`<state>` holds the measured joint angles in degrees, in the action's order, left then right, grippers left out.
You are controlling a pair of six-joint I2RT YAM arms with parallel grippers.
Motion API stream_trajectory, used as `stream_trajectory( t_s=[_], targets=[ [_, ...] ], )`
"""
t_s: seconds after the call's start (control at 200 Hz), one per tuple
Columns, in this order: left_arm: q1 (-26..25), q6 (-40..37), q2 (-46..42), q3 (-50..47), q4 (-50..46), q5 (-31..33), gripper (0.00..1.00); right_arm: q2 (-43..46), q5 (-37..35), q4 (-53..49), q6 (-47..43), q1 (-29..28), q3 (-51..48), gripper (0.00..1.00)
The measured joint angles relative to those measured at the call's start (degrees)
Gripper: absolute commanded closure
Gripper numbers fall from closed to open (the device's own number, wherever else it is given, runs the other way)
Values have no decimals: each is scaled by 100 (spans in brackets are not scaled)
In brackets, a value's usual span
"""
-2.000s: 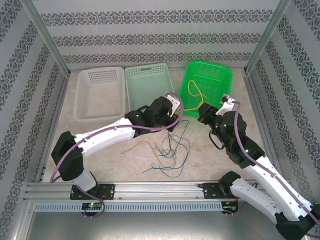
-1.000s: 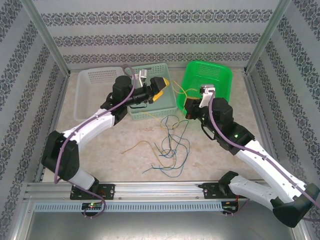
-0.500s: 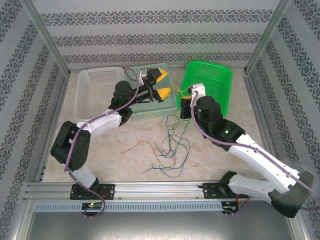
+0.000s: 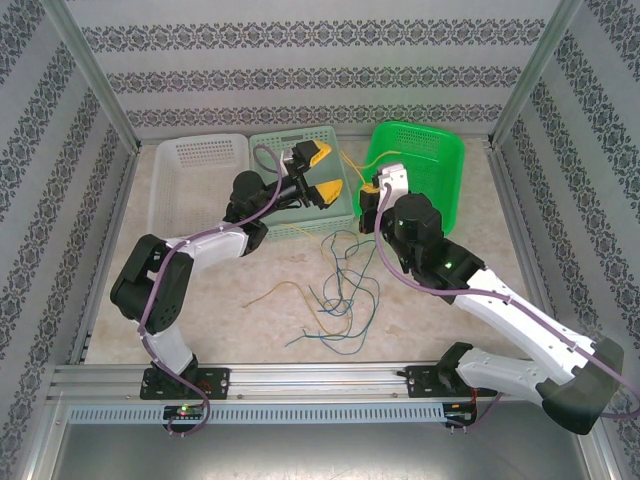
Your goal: Untangle the cables
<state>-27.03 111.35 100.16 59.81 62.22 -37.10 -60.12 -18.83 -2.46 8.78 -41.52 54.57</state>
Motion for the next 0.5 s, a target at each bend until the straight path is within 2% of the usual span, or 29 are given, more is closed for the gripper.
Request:
stream_trajectory(
  t_s=[0.5],
  targets=[
    [-39,409,442,120,498,168,2,116,551,505,20,-76,-446,100]
  ],
)
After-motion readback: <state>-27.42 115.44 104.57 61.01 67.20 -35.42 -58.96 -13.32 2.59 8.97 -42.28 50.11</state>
